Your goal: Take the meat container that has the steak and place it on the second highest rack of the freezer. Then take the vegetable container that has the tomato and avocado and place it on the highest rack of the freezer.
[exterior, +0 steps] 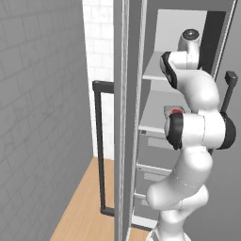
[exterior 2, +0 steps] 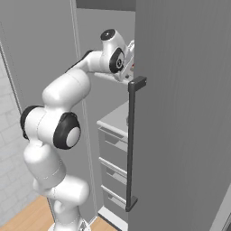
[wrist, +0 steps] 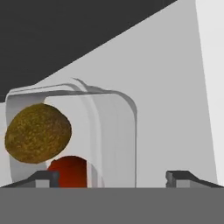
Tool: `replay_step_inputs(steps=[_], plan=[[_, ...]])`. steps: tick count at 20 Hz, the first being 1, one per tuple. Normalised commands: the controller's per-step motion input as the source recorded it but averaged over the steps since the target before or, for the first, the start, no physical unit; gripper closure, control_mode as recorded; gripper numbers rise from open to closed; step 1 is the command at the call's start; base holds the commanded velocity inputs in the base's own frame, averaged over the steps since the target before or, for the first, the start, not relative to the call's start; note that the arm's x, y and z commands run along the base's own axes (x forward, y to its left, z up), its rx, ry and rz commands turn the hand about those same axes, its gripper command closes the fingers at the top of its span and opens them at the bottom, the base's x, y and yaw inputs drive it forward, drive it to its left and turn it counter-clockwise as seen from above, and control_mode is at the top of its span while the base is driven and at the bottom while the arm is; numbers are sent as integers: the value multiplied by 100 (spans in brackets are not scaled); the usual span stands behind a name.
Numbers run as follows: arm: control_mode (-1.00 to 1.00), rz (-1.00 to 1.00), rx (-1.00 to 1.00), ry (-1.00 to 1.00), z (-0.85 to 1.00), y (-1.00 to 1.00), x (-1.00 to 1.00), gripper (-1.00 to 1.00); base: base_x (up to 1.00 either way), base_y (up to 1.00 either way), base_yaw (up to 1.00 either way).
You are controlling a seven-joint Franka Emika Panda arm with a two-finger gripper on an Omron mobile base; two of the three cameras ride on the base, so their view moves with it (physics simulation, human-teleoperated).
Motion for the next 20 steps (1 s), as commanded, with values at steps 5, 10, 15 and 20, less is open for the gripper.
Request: replay_step_inputs(steps=[5,10,15,20], plan=[[-100,-1,0,-18,23,0,-36,-100,0,0,0],[-100,0,0,-1,42,9,-33,-100,0,0,0],[-100,0,-1,0,44,23,-48,-100,0,0,0],[-100,0,-1,0,29,13,-77,-100,0,0,0]])
